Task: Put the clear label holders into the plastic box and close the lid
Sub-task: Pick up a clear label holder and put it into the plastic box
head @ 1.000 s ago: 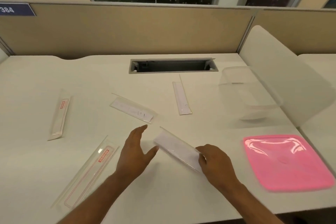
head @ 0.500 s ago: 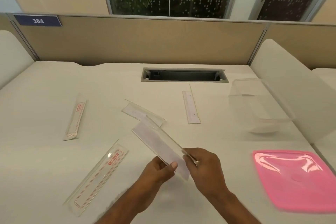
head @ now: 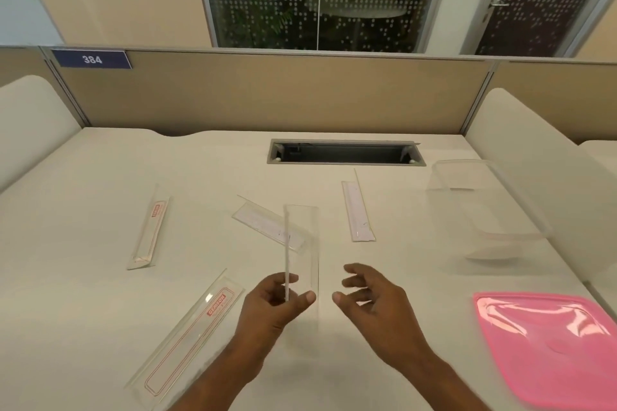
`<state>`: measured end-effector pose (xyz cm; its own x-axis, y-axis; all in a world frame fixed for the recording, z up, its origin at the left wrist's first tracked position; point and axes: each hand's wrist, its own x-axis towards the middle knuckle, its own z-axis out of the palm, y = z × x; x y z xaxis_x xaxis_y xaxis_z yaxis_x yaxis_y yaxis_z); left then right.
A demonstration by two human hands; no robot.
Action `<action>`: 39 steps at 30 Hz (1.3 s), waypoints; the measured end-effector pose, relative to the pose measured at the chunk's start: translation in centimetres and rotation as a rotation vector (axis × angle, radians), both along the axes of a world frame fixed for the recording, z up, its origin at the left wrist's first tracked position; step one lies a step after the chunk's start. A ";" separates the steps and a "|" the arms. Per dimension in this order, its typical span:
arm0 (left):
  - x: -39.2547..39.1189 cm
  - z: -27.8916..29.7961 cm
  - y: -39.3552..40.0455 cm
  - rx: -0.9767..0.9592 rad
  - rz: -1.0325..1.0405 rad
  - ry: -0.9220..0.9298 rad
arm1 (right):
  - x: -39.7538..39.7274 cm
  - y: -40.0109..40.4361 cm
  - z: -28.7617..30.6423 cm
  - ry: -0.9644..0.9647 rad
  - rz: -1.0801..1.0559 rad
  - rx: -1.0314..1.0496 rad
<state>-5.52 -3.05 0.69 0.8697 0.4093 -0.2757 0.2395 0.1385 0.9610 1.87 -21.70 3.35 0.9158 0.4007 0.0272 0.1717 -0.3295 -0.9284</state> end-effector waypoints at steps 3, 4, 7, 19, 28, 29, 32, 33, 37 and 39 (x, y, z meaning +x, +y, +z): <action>0.0 0.0 1.1 0.202 0.059 0.027 | 1.2 -0.8 1.2 -0.077 0.047 -0.001; 0.1 0.1 1.4 0.267 0.077 0.041 | 1.6 -1.0 1.6 -0.108 0.070 -0.006; 0.2 0.1 2.5 0.544 0.076 0.053 | 2.5 -1.2 2.6 -0.192 0.148 -0.056; 0.5 3.5 4.2 1.156 -0.053 -0.120 | 4.2 -0.6 2.1 -0.105 0.218 -0.075; 0.5 5.0 4.2 1.286 -0.143 -0.125 | 5.2 -1.1 2.4 -0.165 0.369 -0.266; 0.5 5.2 4.2 1.286 -0.146 -0.126 | 5.2 -1.2 2.6 -0.188 0.386 -0.283; 0.6 5.5 4.2 1.286 -0.143 -0.145 | 5.5 -1.7 3.0 -0.230 0.399 -0.268; 0.7 5.6 4.2 1.284 -0.141 -0.156 | 5.7 -1.8 3.1 -0.234 0.395 -0.252; 0.5 5.9 5.0 1.223 -0.148 -0.176 | 6.1 -2.4 3.7 -0.260 0.345 -0.165; 0.3 6.0 5.7 1.174 -0.165 -0.165 | 6.2 -2.8 3.8 -0.264 0.313 -0.133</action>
<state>-5.25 2.68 6.64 0.9252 0.2164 0.3117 0.0337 -0.8650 0.5006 8.05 -24.52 7.19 0.7179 0.6742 0.1736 0.5084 -0.3374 -0.7922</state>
